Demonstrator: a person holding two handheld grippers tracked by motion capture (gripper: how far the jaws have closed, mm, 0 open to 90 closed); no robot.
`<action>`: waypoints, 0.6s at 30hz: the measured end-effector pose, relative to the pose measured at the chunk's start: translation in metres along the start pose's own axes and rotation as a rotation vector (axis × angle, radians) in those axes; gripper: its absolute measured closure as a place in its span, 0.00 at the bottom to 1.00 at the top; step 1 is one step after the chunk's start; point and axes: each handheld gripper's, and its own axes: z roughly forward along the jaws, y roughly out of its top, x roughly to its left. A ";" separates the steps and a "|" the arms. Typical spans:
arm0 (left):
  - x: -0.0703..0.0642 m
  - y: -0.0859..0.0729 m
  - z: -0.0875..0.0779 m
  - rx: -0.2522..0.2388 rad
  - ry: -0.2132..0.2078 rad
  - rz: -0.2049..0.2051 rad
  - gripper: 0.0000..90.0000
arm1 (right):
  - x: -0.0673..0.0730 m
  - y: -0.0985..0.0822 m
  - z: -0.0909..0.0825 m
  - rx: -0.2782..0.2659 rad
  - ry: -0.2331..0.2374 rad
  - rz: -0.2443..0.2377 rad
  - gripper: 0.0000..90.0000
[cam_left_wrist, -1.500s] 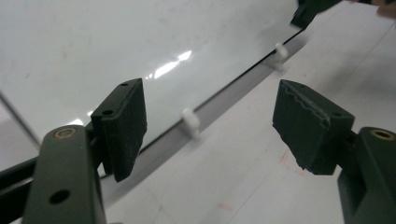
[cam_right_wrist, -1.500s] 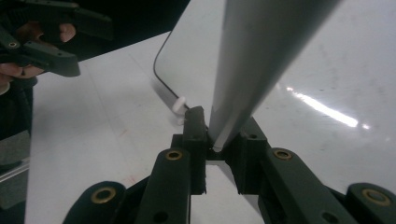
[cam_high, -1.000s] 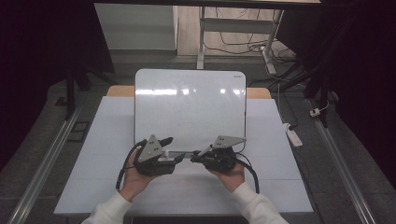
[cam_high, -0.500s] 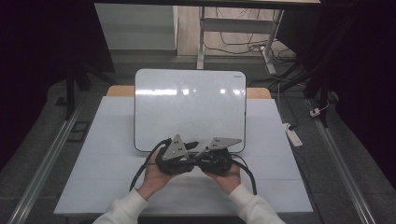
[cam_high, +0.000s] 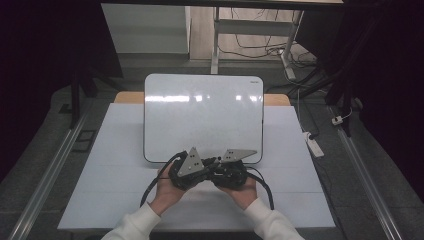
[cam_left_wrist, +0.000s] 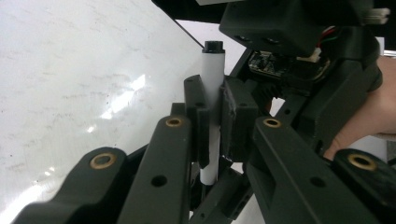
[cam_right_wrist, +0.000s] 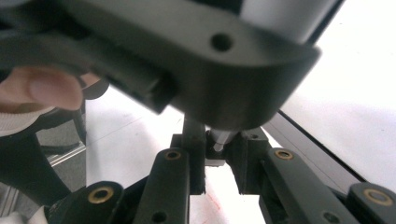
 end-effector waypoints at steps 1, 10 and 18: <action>0.001 0.000 -0.001 -0.001 0.004 -0.005 0.90 | 0.001 0.000 0.000 -0.004 -0.002 -0.009 0.82; 0.026 -0.006 -0.026 -0.008 0.083 -0.084 0.90 | 0.003 -0.004 -0.027 -0.100 -0.139 -0.087 0.59; 0.050 -0.019 -0.054 0.007 0.136 -0.164 0.90 | -0.010 -0.026 -0.070 -0.120 -0.295 -0.127 0.53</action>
